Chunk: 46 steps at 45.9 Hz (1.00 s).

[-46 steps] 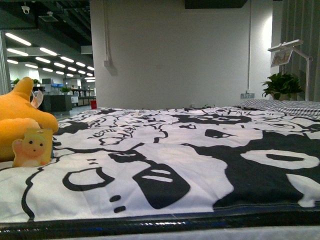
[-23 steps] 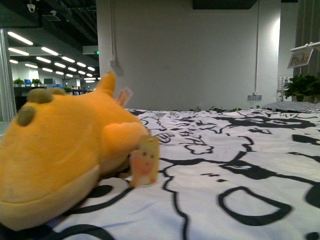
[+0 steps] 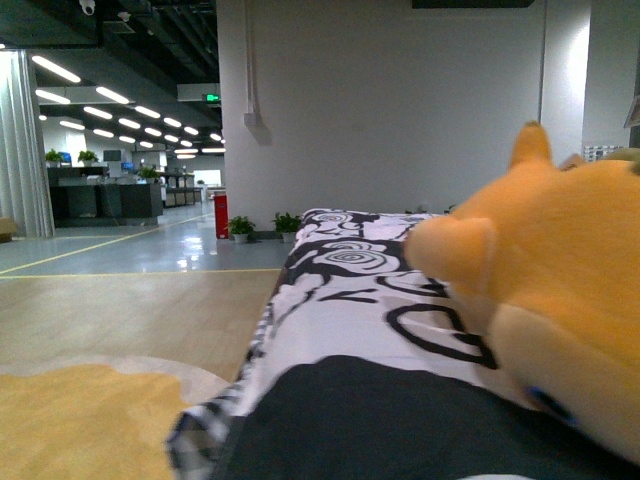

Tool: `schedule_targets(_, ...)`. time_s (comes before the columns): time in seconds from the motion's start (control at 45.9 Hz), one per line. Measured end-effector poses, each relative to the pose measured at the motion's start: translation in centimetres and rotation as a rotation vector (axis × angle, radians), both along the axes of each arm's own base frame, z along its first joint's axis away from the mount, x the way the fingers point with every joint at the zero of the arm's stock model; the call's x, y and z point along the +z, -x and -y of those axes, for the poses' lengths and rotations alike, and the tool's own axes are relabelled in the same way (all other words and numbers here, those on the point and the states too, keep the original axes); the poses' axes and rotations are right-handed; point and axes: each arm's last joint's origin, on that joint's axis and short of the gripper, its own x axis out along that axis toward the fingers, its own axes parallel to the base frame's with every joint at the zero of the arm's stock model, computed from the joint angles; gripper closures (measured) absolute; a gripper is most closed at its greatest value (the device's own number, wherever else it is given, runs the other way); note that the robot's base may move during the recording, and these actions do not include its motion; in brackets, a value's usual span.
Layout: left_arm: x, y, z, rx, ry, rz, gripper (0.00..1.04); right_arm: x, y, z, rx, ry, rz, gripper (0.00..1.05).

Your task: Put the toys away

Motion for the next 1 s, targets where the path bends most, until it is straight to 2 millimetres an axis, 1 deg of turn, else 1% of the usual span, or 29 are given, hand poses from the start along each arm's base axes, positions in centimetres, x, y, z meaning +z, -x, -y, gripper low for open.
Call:
schedule_targets(0.327, 0.0, 0.0, 0.0, 0.002, 0.000, 0.000, 0.06, 0.0, 0.0, 0.0, 0.019, -0.006, -0.001, 0.06)
schedule_targets(0.392, 0.0, 0.0, 0.0, 0.002, 0.000, 0.000, 0.06, -0.1, -0.3, 0.3, 0.211, -0.086, -0.040, 0.06)
schedule_targets(0.436, 0.0, 0.0, 0.0, 0.000, 0.000, -0.001, 0.06, 0.3, -0.6, 0.7, 0.290, -0.138, -0.048, 0.06)
schedule_targets(0.502, 0.0, 0.0, 0.0, 0.000, 0.000, 0.000, 0.06, 1.8, -0.9, 1.4, 0.348, -0.173, -0.016, 0.06)
schedule_targets(0.545, 0.0, 0.0, 0.0, 0.000, 0.000, 0.000, 0.06, 3.6, -1.4, 1.9, 0.351, -0.173, 0.031, 0.06)
schedule_targets(0.589, 0.0, 0.0, 0.0, 0.000, 0.000, 0.000, 0.06, 4.4, -1.6, 2.1, 0.345, -0.171, 0.051, 0.06)
schedule_targets(0.698, 0.0, 0.0, 0.0, 0.000, 0.000, 0.000, 0.06, 6.9, -3.0, 2.5, 0.331, -0.160, 0.114, 0.06)
schedule_targets(0.85, 0.0, 0.0, 0.0, 0.000, 0.000, 0.000, 0.06, 9.3, -5.0, 2.5, 0.321, -0.164, 0.157, 0.06)
schedule_targets(1.003, 0.0, 0.0, 0.0, 0.000, 0.000, 0.000, 0.06, 10.8, -7.1, 1.4, 0.328, -0.163, 0.173, 0.06)
